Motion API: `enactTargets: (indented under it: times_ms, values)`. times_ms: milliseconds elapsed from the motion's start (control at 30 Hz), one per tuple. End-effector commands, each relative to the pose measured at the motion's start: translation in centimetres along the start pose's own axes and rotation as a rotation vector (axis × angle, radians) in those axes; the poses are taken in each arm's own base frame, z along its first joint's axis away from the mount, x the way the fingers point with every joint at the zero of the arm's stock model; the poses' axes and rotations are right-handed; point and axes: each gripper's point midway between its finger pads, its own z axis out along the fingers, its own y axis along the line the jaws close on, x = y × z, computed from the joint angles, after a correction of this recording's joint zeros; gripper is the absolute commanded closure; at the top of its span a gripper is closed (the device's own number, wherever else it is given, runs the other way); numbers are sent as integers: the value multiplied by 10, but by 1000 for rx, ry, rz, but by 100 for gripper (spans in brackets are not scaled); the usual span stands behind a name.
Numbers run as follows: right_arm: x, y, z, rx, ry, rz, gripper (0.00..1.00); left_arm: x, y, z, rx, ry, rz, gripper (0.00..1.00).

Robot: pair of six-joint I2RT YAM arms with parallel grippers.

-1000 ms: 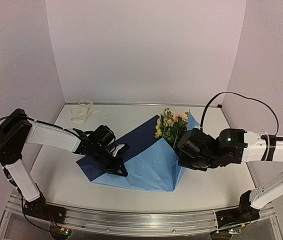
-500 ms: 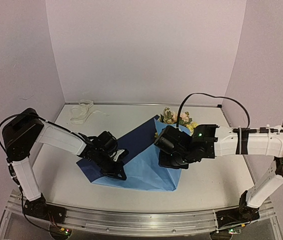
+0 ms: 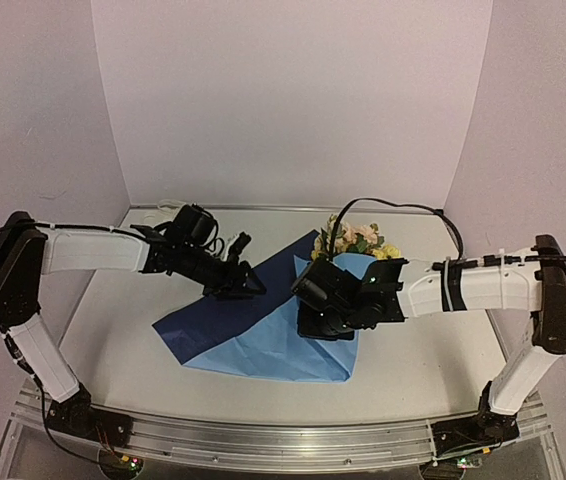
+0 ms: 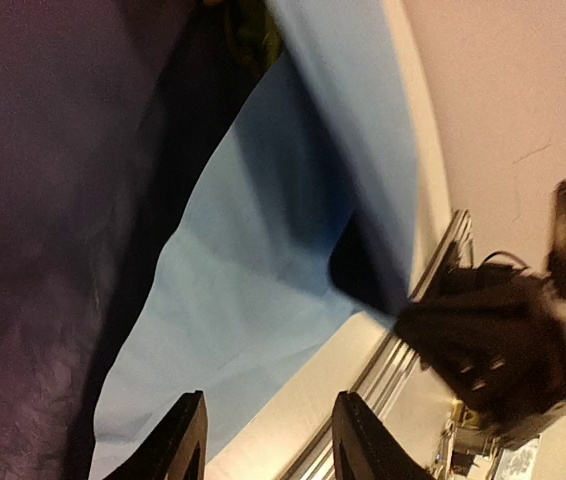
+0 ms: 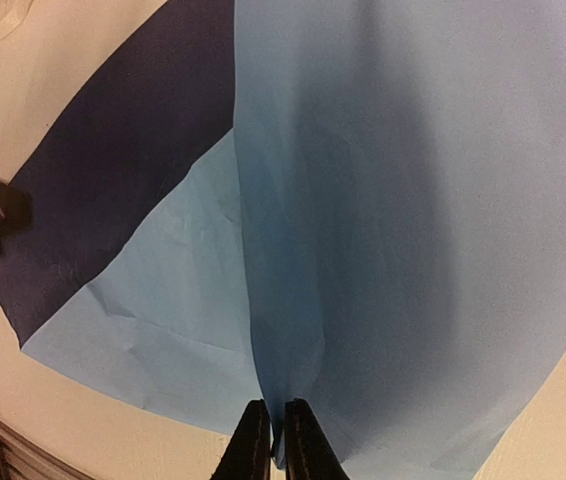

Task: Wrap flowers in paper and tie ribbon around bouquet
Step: Fold the one-fourth-folded wrapping paper at the center of the board.

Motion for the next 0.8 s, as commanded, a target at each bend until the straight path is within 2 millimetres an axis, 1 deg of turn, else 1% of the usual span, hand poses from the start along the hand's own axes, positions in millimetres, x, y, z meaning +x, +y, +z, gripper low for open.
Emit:
enactTargets:
  times_ms: [0,100,133,200,267,367,500,567,667,767]
  values:
    - [-9,14,-2,-39,-25,-15,94,-46,-48,-5,130,-49,66,41]
    - [-8,12,-2,-38,-28,-24,94,-54,-43,14,150,-11,72,37]
    - [-7,8,-1,-29,-30,-24,94,-55,-42,19,162,0,73,36]
    - [-6,3,-2,-23,-36,-36,94,-58,-44,23,179,7,84,34]
    - [-6,4,-4,-36,-36,-52,94,-62,-45,26,185,21,89,32]
    - [-4,3,-3,-48,-36,-66,95,-66,-40,35,186,37,87,32]
    - [0,6,-3,-73,-28,-88,95,-71,-40,46,214,59,89,32]
    - [0,7,-5,-79,-35,-100,96,-71,-38,51,224,71,88,35]
    - [2,3,-7,-81,-38,-117,96,-72,-36,53,249,81,83,38]
    - [4,0,-9,-88,-40,-126,96,-70,-29,57,251,96,74,42]
